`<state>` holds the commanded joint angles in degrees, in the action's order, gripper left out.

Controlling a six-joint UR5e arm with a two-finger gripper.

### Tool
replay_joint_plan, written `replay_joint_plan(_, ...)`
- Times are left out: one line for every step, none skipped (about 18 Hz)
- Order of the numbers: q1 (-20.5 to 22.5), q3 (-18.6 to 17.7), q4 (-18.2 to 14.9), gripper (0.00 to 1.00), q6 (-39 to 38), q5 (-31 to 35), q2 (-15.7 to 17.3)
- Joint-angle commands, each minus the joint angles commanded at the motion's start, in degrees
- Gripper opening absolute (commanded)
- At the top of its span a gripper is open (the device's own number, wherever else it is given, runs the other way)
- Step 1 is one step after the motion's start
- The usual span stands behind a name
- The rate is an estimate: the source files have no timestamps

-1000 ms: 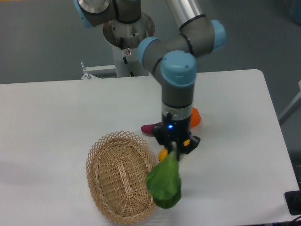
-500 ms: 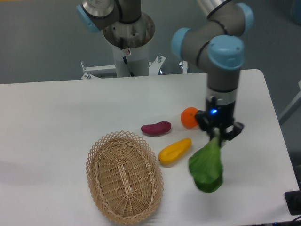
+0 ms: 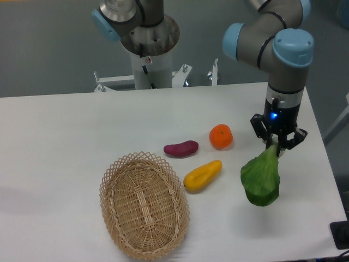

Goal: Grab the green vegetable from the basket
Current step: 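Carry the held bok choy away from the basket past the orange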

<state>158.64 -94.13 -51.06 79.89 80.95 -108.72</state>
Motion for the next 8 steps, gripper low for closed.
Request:
replay_joint_plan(0.1, -0.1, 0.0, 0.29, 0.0, -0.1, 0.0)
replay_joint_plan(0.1, -0.2, 0.0, 0.29, 0.0, -0.1, 0.0)
replay_joint_plan(0.0, -0.2, 0.0, 0.29, 0.0, -0.1, 0.1)
replay_joint_plan(-0.1, -0.1, 0.0, 0.29, -0.1, -0.2, 0.1)
replay_joint_plan(-0.1, -0.1, 0.0, 0.29, -0.1, -0.2, 0.1)
replay_joint_plan(-0.1, 0.0, 0.0, 0.29, -0.1, -0.2, 0.1)
replay_joint_plan(-0.1, 0.0, 0.0, 0.29, -0.1, -0.2, 0.1)
replay_joint_plan(-0.1, 0.2, 0.0, 0.29, -0.1, -0.2, 0.1)
